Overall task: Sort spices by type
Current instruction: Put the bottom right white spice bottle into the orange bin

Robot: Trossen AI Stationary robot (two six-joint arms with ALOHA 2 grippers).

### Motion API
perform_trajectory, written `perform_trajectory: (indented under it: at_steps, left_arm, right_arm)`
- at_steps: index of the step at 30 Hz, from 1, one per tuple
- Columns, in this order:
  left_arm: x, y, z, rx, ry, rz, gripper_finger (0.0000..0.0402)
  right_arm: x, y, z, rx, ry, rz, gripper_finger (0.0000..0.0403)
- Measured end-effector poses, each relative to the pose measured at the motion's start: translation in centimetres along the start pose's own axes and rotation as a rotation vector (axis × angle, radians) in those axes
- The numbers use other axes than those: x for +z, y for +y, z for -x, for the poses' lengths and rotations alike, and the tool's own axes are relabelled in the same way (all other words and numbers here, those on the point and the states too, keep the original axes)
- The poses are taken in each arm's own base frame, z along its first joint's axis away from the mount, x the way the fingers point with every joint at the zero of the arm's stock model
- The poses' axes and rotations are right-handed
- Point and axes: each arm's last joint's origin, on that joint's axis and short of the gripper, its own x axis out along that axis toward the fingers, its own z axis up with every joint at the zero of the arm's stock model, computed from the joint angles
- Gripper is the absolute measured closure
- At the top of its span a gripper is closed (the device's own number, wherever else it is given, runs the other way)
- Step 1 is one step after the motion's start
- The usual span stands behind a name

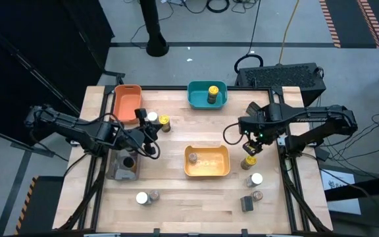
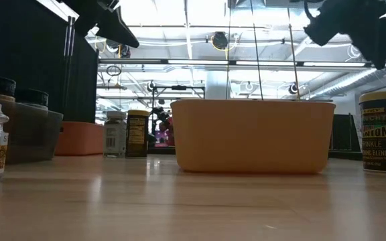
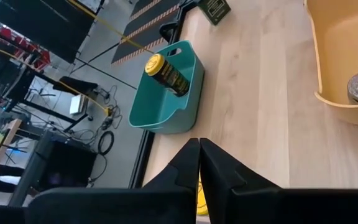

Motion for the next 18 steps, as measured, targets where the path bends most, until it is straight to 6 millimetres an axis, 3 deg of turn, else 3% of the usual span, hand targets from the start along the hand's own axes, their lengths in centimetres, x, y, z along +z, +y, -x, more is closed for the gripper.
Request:
perform_trajectory:
  at_steps: [9,18]
  left_arm:
    - [0.0,0.0,0.0,0.001,-0.001,-0.001,0.0378]
    - [0.0,0.0,0.0,0.001,-0.001,0.007,0.0377]
  right_arm:
    - [-3.2,1.5,-0.3,0.027,0.11,-0.064,0.0161]
    - [-6.4,3.9,-1.4,0.092,0.089,-0.124,0.0142]
